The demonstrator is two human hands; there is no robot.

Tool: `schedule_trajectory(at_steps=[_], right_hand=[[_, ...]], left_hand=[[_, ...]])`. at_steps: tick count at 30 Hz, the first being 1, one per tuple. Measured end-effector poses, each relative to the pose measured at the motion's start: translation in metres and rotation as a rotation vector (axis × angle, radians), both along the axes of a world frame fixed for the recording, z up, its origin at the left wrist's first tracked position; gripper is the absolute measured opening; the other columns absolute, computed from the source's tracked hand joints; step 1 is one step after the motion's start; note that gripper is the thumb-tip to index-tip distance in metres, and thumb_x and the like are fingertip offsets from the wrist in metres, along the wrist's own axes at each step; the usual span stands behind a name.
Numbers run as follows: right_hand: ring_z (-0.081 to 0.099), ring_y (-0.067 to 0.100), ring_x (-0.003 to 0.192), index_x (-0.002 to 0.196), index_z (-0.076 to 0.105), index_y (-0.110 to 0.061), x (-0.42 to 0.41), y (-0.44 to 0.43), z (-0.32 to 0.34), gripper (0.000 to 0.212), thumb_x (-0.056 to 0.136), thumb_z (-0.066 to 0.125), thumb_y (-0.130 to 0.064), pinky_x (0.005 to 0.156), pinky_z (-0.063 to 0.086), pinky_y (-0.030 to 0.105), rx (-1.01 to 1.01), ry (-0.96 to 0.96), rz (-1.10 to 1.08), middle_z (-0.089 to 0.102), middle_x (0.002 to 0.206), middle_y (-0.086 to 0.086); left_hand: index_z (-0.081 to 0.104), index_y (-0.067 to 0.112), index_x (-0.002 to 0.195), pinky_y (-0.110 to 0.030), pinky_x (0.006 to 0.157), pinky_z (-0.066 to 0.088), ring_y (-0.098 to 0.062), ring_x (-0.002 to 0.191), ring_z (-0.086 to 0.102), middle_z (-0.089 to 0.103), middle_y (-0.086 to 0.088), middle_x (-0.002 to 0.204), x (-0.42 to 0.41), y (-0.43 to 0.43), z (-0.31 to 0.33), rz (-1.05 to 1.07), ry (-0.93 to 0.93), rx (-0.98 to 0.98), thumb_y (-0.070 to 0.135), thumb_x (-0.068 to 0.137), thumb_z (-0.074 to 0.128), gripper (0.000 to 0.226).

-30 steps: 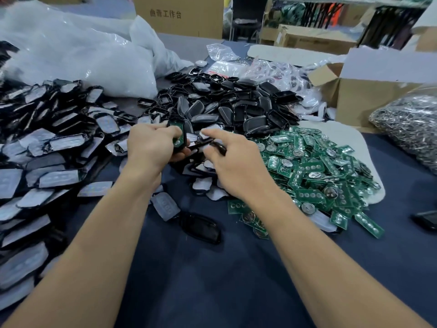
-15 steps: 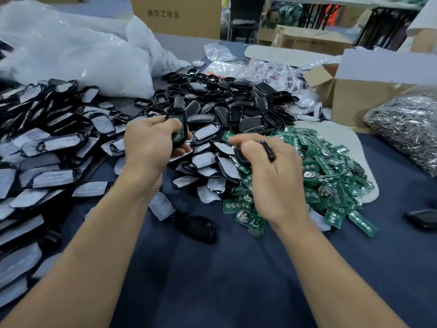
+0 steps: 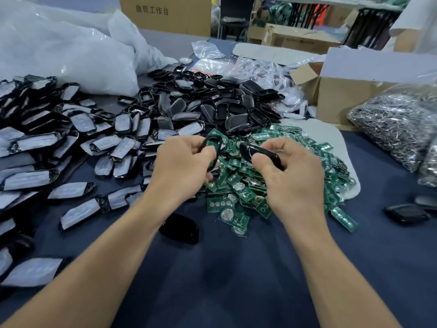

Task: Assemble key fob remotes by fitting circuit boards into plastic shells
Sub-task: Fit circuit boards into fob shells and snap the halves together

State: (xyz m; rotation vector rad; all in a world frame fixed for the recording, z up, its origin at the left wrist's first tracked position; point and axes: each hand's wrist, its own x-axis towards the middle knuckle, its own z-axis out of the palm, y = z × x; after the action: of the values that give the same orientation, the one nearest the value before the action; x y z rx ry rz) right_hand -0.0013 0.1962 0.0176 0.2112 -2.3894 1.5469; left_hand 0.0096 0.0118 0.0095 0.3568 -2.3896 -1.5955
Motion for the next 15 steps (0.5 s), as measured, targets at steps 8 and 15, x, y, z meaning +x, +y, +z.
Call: schedule_trajectory(at_steps=[8, 15], right_hand=[[0.074, 0.015, 0.073, 0.081, 0.083, -0.028, 0.003, -0.003, 0.004, 0.026, 0.071, 0.087, -0.003, 0.068, 0.060, 0.028, -0.324, 0.067, 0.150, 0.079, 0.080, -0.008], [0.072, -0.002, 0.101, 0.082, 0.082, -0.033, 0.005, -0.001, -0.007, 0.043, 0.075, 0.078, 0.010, 0.086, 0.061, 0.026, -0.117, 0.184, 0.128, 0.078, 0.103, -0.018]], left_hand=[[0.079, 0.013, 0.080, -0.022, 0.039, 0.040, -0.021, 0.046, 0.060, 0.078, -0.011, 0.080, 0.006, 0.016, 0.011, -0.145, 0.015, 0.301, 0.012, 0.098, 0.065, 0.023], [0.071, -0.006, 0.097, -0.023, 0.045, 0.049, -0.024, 0.054, 0.065, 0.071, -0.017, 0.077, 0.005, 0.014, 0.011, -0.155, -0.038, 0.624, 0.011, 0.098, 0.064, 0.018]])
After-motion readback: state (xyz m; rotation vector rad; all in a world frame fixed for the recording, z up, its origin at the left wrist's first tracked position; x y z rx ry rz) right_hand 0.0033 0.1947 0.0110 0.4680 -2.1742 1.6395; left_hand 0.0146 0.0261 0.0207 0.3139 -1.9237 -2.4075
